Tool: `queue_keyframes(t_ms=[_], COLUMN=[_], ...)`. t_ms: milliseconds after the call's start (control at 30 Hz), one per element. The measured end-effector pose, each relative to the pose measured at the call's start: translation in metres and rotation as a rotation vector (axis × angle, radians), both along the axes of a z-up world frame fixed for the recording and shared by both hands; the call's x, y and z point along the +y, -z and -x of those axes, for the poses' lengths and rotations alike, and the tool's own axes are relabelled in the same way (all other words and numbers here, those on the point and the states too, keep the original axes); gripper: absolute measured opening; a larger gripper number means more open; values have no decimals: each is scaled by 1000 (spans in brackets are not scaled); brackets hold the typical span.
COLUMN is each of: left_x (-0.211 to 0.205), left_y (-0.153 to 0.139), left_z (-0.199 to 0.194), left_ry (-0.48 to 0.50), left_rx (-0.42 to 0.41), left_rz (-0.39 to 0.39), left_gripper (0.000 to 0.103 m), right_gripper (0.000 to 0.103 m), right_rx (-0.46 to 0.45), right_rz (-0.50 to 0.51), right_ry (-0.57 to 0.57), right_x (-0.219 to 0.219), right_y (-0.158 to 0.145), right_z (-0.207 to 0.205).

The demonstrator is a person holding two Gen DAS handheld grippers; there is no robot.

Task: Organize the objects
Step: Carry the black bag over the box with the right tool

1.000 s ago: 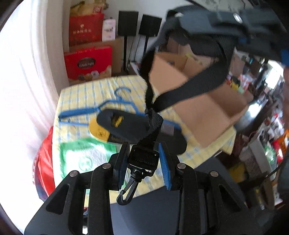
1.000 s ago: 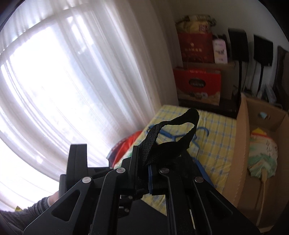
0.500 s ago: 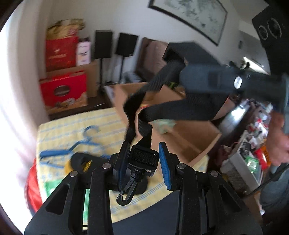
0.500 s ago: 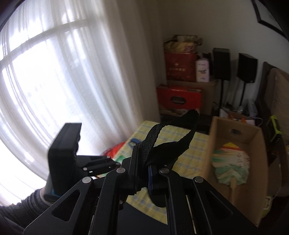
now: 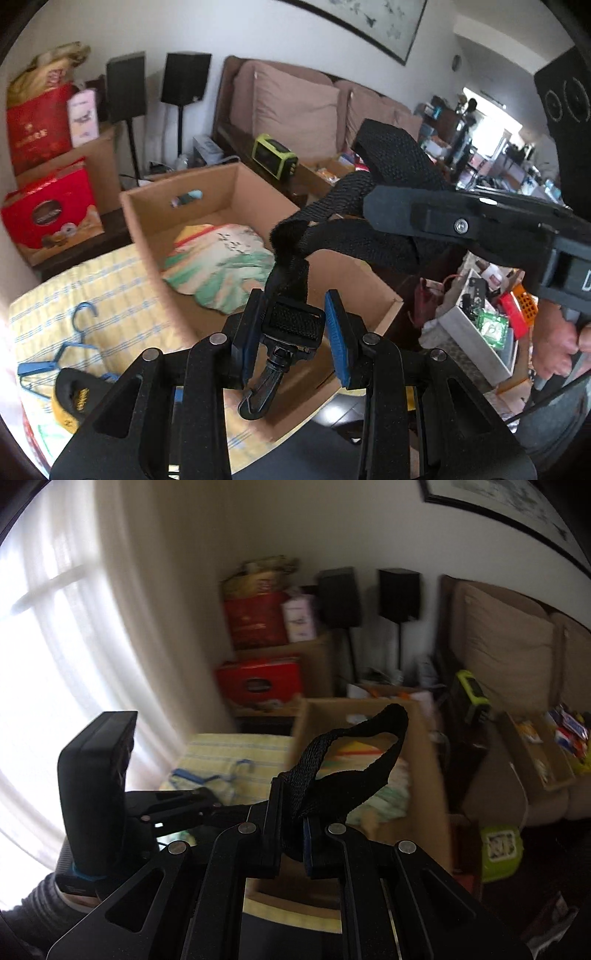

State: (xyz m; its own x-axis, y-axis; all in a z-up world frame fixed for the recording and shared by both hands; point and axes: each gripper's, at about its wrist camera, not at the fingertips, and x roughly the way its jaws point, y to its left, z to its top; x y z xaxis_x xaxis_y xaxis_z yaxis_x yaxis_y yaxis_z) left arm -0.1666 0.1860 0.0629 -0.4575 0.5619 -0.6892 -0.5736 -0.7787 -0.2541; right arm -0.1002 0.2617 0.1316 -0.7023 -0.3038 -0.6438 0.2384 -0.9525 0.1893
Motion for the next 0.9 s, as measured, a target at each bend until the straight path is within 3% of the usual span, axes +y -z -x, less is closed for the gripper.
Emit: queue_keyframes(t_ms=[200, 400, 467, 567, 733, 900], left_x=[36, 35, 30, 21, 8, -9], left_y=[23, 46, 52, 53, 44, 38], left_z=[10, 12, 13, 14, 7, -3], left_ry=[17, 2, -17, -29, -34, -52], left_rx=[-50, -103, -118, -122, -116, -83], left_rz=[36, 83, 97, 103, 107, 158], left_gripper=[31, 31, 37, 46, 46, 46], right_gripper=[7, 7, 7, 7, 9, 14], right_rx=[-53, -109, -132, -170, -227, -271], right_rz=[12, 36, 39, 46, 53, 48], right_ry=[59, 47, 37, 23, 12, -26], right_x=[37, 42, 39, 33, 26, 13], right_y=[23, 52, 65, 85, 109, 124], right_z=[5, 16, 21, 30, 41, 46])
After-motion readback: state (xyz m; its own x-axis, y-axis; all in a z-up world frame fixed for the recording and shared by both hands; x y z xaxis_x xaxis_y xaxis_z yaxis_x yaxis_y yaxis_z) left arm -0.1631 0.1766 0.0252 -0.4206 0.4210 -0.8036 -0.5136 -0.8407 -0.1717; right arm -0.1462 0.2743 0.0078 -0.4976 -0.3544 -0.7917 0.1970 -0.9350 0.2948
